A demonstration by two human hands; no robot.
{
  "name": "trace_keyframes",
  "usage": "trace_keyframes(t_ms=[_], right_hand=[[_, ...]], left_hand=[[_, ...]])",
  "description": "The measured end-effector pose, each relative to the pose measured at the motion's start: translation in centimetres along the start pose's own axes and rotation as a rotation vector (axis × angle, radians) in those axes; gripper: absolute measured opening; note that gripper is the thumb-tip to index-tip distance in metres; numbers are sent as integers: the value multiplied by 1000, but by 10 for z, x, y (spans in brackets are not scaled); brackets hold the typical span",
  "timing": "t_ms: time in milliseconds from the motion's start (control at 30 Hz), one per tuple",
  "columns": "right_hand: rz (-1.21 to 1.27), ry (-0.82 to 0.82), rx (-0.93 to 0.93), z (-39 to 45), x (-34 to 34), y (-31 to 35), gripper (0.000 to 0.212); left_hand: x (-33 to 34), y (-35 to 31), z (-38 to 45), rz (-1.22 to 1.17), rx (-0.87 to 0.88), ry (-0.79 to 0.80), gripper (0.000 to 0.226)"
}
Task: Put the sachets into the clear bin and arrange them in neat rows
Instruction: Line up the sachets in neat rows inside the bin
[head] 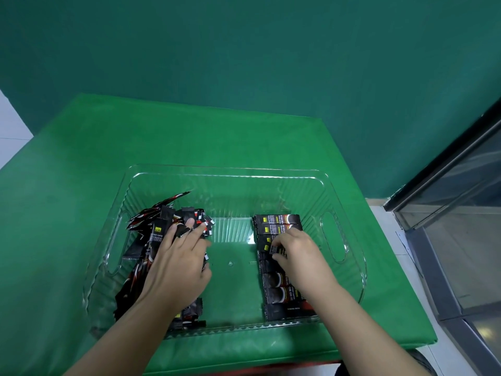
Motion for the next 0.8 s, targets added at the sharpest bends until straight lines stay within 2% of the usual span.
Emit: trace_keyframes(t_ms=[300,600,700,800], right_hand=[[-90,35,7,-2,6,-8,46],[-135,-41,95,-3,8,-7,47],[-97,-35,16,-3,11,2,55],[-74,56,-83,-8,15,16,56]], left_hand=[[1,1,0,10,-9,23,33],[0,0,0,3,-8,11,34],[0,0,0,1,-4,10,34],[-1,0,0,-3,-1,7,34]])
Point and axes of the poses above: each hand's wrist, its own z-axis towards the middle knuckle, its own x-axis out of the palm, y = z × x, the point moved 2 cm from there along z, towards the middle knuckle, and after that the axes turned 5 degrees about x, right-handed, at the moved point
